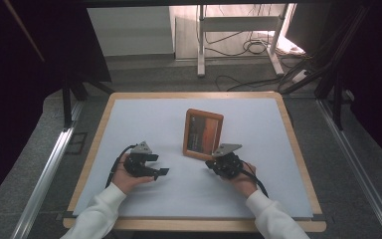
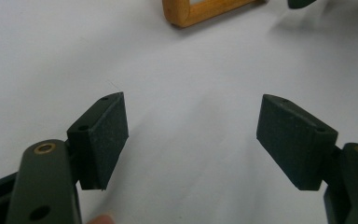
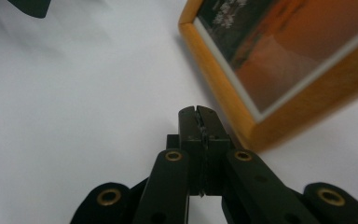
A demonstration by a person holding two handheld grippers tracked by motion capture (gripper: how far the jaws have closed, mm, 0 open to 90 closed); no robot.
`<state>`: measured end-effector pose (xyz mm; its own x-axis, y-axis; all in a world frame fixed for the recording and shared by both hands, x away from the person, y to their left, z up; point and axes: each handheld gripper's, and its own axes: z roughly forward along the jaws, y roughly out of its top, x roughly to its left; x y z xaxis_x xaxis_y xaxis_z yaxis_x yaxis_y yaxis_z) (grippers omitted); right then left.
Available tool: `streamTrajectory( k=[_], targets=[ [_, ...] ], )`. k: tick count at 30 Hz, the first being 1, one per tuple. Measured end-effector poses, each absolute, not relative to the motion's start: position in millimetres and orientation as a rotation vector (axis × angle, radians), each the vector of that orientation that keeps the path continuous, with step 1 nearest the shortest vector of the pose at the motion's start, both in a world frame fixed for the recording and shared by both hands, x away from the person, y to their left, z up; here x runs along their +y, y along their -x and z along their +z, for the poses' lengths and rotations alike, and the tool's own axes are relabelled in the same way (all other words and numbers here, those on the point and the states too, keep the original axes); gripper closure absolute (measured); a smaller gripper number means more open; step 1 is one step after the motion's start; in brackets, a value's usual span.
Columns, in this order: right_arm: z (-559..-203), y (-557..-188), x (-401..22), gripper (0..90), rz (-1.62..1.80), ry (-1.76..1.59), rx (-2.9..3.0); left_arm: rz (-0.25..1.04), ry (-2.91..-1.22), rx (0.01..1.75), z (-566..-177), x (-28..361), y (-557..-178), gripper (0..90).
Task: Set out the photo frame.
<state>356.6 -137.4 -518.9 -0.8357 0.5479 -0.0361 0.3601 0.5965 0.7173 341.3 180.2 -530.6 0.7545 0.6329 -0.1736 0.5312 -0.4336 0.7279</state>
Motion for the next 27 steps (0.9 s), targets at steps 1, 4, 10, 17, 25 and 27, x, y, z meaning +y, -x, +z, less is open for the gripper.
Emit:
streamTrajectory(
  k=[1,4,10,17,25,27],
  targets=[
    [-520.1,-356.8,-134.9,89.8,1.067,-0.748,2.575,0.158,-2.131,0.869,-530.7,180.3,-341.4,24.6],
    [-521.1,-358.4,-132.9,89.8,1.045,-0.746,2.567,0.158,-2.131,0.868,-530.9,180.7,-341.7,24.5],
    [-520.7,-367.4,-142.1,89.9,1.046,-0.806,2.518,0.160,-2.129,0.870,-531.1,180.7,-341.8,24.5],
    [-523.1,-371.7,-144.9,89.9,1.037,-0.813,2.521,0.160,-2.131,0.871,-531.6,180.7,-342.1,24.5],
    [-523.2,-376.5,-153.2,90.0,1.038,-0.841,2.498,0.162,-2.130,0.869,-531.4,180.7,-341.9,24.3],
    [-523.3,-377.3,-154.6,89.9,1.038,-0.843,2.493,0.162,-2.131,0.869,-531.6,180.7,-342.0,24.2]
  ],
)
